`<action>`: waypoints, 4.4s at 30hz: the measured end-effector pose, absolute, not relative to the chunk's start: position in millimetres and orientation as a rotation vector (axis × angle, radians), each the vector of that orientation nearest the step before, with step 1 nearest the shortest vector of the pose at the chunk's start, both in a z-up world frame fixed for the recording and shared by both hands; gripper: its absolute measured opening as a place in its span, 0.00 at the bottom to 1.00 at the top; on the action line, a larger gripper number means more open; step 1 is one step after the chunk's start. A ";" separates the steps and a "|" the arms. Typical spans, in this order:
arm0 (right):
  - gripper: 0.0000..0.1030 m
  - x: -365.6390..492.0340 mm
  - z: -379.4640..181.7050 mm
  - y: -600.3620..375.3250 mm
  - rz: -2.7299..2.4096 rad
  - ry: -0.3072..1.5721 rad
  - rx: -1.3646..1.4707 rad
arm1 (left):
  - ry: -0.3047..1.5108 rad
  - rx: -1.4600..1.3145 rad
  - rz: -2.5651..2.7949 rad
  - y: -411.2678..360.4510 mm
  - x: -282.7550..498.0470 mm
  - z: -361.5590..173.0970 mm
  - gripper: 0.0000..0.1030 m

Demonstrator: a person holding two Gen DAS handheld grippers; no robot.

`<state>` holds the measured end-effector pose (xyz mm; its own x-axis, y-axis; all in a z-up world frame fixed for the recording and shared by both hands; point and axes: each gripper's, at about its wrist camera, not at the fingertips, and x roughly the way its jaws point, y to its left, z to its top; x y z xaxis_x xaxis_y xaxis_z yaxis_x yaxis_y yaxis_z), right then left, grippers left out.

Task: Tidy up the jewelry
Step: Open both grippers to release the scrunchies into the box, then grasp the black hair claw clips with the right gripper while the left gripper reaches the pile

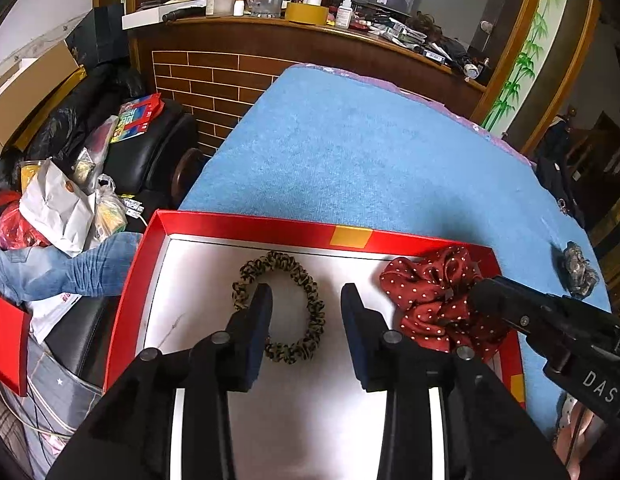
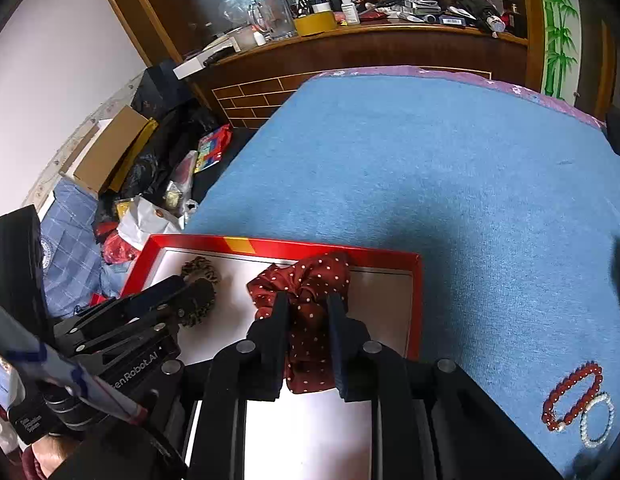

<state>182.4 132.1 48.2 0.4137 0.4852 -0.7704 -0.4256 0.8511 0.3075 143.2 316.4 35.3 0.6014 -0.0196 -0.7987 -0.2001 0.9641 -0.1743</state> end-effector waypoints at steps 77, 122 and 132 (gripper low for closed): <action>0.72 70.7 14.3 -209.0 0.291 1.070 0.796 | 0.847 -0.094 -0.287 60.0 -6.5 64.1 0.47; 0.36 54.0 67.7 -234.6 0.448 0.754 0.699 | 0.972 0.050 -0.460 -41.1 35.8 25.0 0.20; 0.36 54.7 66.9 -231.9 0.453 0.755 0.688 | 0.984 0.035 -0.453 -37.1 38.5 14.7 0.16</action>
<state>54.7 -231.9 66.9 0.6508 0.5985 -0.4672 -0.1304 0.6943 0.7078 38.5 -37.1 14.7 0.4684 -0.3543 -0.8094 0.3851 0.9063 -0.1739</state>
